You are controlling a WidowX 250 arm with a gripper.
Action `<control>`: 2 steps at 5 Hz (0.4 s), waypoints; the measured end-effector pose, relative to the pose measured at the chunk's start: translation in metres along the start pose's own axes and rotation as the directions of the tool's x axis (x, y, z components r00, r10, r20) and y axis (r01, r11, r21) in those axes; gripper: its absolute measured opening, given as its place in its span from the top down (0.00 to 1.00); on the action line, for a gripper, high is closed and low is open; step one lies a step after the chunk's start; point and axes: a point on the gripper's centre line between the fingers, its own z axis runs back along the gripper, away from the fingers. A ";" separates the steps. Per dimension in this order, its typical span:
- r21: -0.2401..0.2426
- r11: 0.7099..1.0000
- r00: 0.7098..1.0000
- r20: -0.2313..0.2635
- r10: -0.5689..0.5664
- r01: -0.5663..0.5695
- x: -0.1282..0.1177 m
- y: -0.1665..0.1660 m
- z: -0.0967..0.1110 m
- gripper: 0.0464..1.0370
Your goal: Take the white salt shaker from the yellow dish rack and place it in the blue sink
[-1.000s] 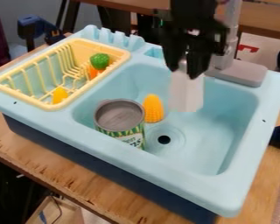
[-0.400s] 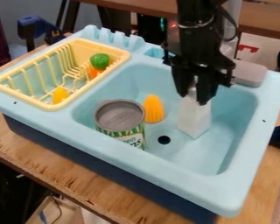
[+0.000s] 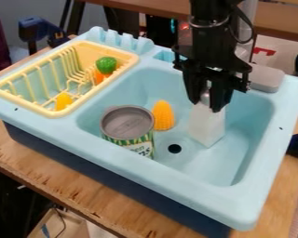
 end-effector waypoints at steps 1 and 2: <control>0.033 0.999 0.999 -0.052 0.009 -0.007 -0.006 0.008 0.002 0.16; 0.057 0.994 0.995 -0.030 0.091 -0.089 0.005 0.024 0.024 0.03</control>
